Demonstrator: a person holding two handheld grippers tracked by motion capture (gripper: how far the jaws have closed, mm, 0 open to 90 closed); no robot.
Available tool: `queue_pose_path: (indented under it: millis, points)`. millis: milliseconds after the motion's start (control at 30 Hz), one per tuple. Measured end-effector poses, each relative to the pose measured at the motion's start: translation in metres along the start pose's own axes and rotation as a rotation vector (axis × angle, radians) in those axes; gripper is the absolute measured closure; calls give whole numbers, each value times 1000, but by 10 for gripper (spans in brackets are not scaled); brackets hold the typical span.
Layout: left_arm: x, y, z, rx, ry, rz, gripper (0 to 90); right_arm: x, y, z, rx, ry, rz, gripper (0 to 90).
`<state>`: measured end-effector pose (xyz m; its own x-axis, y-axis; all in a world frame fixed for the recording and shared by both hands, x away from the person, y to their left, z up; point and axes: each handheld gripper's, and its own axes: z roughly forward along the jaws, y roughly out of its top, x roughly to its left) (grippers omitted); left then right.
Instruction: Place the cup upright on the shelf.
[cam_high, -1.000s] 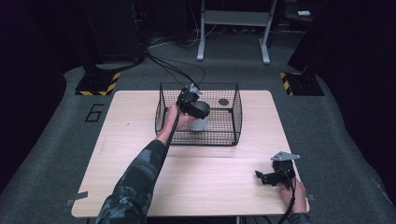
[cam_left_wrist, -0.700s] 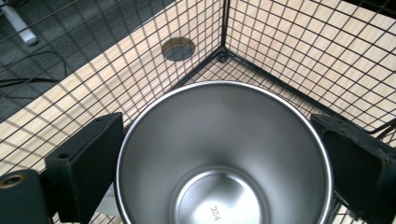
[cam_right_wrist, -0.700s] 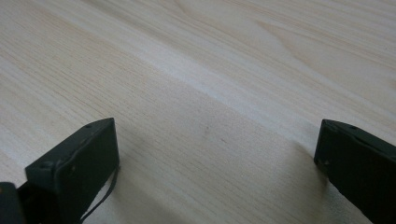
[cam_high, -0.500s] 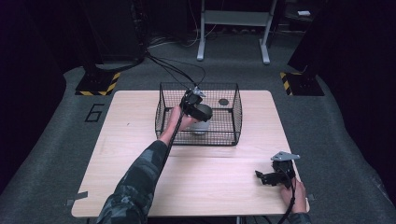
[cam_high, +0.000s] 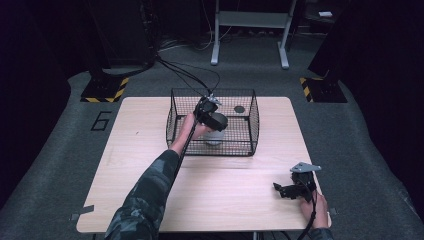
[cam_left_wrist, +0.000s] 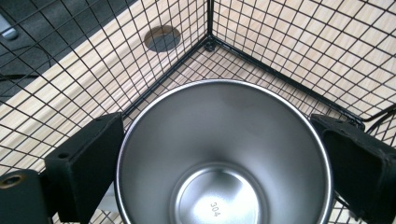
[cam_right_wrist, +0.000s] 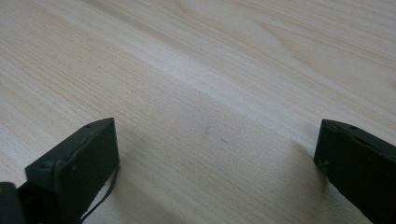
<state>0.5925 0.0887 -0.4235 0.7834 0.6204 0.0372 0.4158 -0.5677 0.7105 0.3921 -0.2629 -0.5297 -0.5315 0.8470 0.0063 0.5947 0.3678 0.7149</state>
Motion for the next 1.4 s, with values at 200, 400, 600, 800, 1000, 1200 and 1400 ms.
queue_pose_path:
  millis: [200, 400, 600, 800, 1000, 1200, 1400]
  points:
    - [-3, -3, -4, 20, 10, 16, 62, 0, 0, 0, -1, -1, -1, 0]
    - [-3, -13, -11, 10, 2, 29, 61, 0, 0, 0, -1, 0, -1, 0]
    - [-6, -16, -13, -3, 5, 42, 61, -1, 0, 0, 4, 5, -12, 0]
    - [-7, -17, -14, -5, 7, 51, 59, -1, 0, 0, 5, 5, -12, 0]
    - [-10, -15, -16, 31, 4, 71, 58, -1, 0, 0, 4, 6, -12, 0]
    - [-10, -10, -23, 17, 2, 48, 26, -1, 0, 0, 4, 5, -12, 0]
    - [-7, -8, -32, -11, 11, 30, 7, -1, 0, 0, 4, 6, -11, 0]
